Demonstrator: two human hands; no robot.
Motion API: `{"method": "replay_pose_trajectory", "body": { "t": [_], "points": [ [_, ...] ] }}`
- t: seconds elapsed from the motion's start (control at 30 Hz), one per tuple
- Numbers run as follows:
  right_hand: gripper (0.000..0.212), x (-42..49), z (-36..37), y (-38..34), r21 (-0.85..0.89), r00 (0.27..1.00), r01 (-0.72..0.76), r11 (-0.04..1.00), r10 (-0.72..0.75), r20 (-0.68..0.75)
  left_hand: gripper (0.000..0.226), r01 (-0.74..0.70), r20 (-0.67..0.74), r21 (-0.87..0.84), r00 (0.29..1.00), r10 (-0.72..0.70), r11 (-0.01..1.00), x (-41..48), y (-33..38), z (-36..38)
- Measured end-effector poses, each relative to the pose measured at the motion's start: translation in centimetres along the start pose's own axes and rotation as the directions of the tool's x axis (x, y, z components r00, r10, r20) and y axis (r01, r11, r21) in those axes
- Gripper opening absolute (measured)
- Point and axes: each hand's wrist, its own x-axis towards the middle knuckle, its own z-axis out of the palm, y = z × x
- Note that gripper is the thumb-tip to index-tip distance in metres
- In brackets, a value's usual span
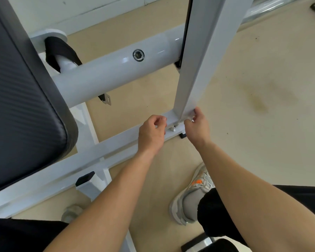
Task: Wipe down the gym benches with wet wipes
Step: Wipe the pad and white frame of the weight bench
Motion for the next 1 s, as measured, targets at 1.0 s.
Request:
{"method": "replay_pose_trajectory", "body": {
  "t": [1.0],
  "points": [
    [0.016,-4.6,5.6,1.1,0.141,0.945,-0.215,0.966,0.243,-0.22,0.029,0.086,0.131,0.428,0.979,-0.156,0.899,-7.1,-6.1,-7.7]
  ]
}}
